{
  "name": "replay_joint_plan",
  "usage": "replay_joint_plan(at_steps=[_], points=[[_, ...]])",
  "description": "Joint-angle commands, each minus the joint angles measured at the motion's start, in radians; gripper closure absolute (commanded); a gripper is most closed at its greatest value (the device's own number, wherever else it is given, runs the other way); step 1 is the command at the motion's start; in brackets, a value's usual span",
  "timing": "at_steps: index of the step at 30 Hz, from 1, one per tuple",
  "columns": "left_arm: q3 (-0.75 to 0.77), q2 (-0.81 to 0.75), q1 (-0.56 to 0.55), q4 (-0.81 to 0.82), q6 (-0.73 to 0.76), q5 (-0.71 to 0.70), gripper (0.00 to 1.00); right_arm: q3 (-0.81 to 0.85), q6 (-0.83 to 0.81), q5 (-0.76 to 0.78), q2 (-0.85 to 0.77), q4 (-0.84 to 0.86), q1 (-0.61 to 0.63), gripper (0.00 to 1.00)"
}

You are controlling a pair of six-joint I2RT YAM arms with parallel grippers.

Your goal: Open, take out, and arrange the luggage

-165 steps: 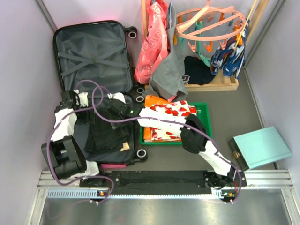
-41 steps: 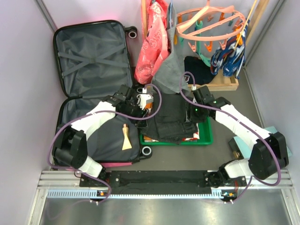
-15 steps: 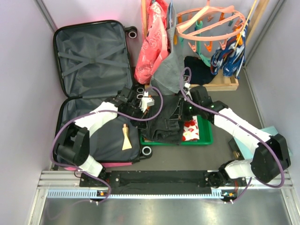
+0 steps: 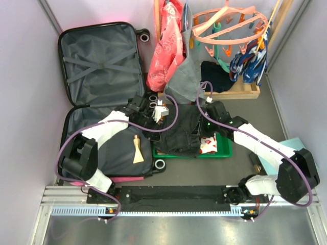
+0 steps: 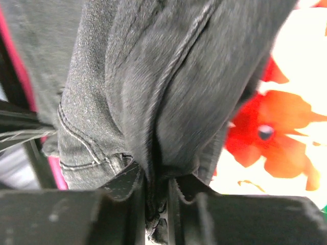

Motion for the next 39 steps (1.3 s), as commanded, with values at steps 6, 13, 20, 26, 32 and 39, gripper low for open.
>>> replay_joint_plan(at_steps=[6,13,20,26,32,39], points=[[0.168,-0.049,-0.021,-0.081,0.008,-0.034,0.65,-0.011,-0.030,0.146,0.009,-0.099,0.011,0.64],[0.156,-0.095,-0.114,-0.153,0.132,-0.028,0.46,-0.012,-0.011,0.240,0.012,-0.097,0.014,0.43],[0.065,-0.129,-0.316,-0.129,0.208,-0.145,0.30,-0.041,0.025,0.106,0.101,0.035,0.013,0.44],[0.018,-0.126,-0.430,0.012,0.232,-0.414,0.26,-0.048,0.033,0.091,0.121,0.064,0.014,0.68],[0.015,-0.100,-0.453,0.129,0.206,-0.539,0.43,-0.034,0.019,0.081,0.113,0.058,0.014,0.83],[0.025,-0.090,-0.453,0.131,0.226,-0.506,0.78,-0.022,-0.005,0.100,0.085,0.023,0.013,0.95]])
